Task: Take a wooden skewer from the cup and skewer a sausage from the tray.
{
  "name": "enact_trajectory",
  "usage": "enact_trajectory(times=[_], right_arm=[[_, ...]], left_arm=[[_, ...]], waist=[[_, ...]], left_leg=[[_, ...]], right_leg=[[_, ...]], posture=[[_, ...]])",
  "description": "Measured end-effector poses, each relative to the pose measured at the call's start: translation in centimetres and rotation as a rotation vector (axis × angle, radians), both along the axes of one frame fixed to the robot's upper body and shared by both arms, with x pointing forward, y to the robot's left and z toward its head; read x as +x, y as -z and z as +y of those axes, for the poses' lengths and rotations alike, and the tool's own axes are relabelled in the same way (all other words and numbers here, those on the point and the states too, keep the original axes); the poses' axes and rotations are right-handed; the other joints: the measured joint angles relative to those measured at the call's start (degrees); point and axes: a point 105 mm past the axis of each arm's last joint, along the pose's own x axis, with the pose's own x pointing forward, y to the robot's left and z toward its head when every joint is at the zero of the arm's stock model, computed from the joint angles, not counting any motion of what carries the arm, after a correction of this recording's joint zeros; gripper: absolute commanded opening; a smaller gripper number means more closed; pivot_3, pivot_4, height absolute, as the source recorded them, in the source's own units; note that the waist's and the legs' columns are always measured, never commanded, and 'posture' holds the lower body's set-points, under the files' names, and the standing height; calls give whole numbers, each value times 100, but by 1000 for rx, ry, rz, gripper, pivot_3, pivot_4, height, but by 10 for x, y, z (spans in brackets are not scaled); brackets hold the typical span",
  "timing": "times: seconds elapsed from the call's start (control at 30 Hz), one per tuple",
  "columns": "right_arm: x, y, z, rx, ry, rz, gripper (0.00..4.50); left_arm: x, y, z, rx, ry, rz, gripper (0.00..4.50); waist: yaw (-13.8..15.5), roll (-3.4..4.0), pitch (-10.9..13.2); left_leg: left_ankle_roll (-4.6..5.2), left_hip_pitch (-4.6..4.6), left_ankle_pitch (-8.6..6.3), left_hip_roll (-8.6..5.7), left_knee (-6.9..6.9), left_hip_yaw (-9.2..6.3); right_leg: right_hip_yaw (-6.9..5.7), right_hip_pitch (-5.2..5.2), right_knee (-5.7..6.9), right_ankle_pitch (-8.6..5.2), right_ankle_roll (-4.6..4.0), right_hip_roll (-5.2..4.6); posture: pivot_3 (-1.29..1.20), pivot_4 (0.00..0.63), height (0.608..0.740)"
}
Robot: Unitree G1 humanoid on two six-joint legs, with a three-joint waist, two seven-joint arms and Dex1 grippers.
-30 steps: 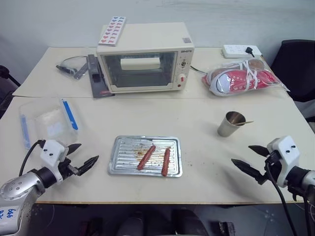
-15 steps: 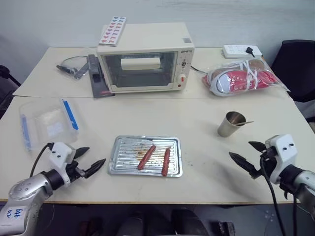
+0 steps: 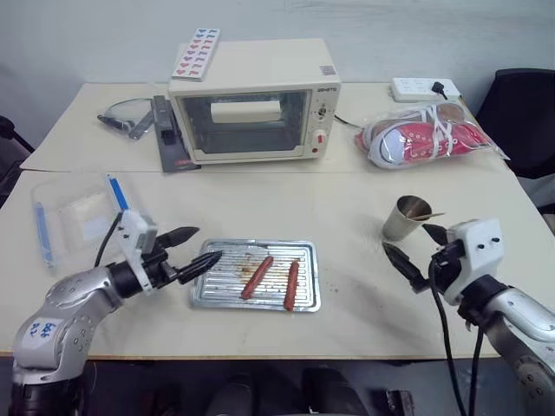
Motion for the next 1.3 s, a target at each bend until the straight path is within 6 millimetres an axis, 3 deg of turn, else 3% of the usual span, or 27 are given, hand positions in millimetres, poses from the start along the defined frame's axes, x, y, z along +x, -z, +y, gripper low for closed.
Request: enact_trajectory(times=[0.23, 0.5, 0.63, 0.87, 1.07, 1.3], right_arm=[[12, -10, 9, -18, 0, -48, 4477], [30, -9, 7, 23, 30, -49, 4477], [39, -3, 4, 55, 56, -39, 3771], [51, 0, -3, 67, 105, -51, 1880], [54, -3, -2, 61, 105, -67, 1880], [55, -6, 4, 81, 85, -88, 120]], left_arm=[[-6, -8, -31, 62, 235, -30, 4496], [-1, -16, -55, 71, 337, -77, 4496], [0, -17, -62, 72, 355, -91, 4500], [4, -22, -68, 59, 359, -113, 4500], [7, -22, -67, 64, 347, -120, 4500], [8, -23, -69, 63, 343, -137, 4500]], waist=[[-40, 1, 0], [-87, 1, 0], [-124, 1, 0], [-128, 2, 1], [-129, 2, 1], [-129, 2, 1]], left_leg=[[-3, -5, 2, 0, 0, -1], [-2, -9, 3, -1, 1, 0], [-3, -9, 3, 0, 1, -1], [-4, -9, 3, 0, 2, 1], [-4, -9, 4, -1, 2, 1], [-4, -9, 4, -1, 2, 1]], right_leg=[[0, -7, 1, 0, 0, 3], [1, -9, 3, 0, 0, 3], [0, -11, 6, 0, 0, 3], [2, -14, 9, 0, 0, 4], [2, -14, 8, 0, 0, 4], [2, -14, 9, 0, 0, 4]], posture=[[0, 150, 740], [0, 150, 740], [0, 150, 740], [0, 150, 740], [0, 150, 740], [0, 150, 740]])
